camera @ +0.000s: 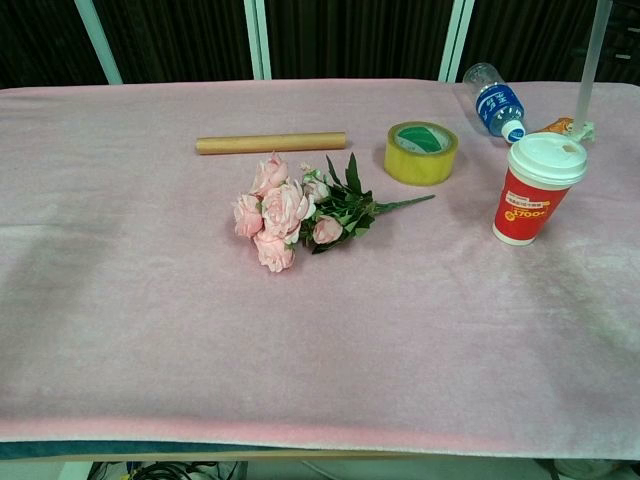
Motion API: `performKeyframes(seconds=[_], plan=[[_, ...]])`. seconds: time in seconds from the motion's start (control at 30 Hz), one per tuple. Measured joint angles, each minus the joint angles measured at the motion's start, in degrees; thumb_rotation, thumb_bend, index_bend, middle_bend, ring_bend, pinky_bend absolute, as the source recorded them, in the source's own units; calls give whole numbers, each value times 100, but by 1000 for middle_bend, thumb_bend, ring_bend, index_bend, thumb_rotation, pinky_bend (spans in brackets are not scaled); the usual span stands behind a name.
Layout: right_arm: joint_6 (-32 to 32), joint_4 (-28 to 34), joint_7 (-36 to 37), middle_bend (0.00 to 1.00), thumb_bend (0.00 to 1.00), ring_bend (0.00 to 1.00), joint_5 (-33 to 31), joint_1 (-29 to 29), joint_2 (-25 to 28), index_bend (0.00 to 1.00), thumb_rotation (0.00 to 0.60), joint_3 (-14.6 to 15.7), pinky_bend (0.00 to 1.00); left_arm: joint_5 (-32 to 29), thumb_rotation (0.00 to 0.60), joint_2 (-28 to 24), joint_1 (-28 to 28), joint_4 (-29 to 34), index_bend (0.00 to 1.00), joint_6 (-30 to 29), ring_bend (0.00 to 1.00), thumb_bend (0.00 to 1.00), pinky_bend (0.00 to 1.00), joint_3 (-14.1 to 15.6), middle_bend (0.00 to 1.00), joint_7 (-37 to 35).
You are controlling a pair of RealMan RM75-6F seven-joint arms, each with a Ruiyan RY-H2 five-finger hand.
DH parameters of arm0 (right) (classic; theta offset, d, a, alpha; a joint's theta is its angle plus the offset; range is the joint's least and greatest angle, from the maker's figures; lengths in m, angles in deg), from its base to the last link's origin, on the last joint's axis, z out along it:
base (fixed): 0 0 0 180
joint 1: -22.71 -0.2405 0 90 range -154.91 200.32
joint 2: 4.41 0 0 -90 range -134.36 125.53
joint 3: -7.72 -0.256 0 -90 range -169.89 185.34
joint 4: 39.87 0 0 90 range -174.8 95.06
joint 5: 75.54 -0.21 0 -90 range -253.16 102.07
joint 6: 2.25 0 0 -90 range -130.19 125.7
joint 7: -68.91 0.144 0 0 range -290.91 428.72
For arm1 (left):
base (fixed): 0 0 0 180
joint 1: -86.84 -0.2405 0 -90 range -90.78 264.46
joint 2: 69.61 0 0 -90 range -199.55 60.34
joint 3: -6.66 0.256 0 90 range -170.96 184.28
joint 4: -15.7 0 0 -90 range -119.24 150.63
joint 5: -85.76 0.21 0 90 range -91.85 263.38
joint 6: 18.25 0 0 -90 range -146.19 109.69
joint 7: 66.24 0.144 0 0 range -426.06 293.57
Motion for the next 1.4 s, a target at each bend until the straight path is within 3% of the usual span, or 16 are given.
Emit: performKeyframes(seconds=[1.4], plan=[[97,-386,185,38,321,53,100,-24,-285,657,600,53,212,-28,600,-20,0,1,35,16,0,655,0,-15,39,-2]])
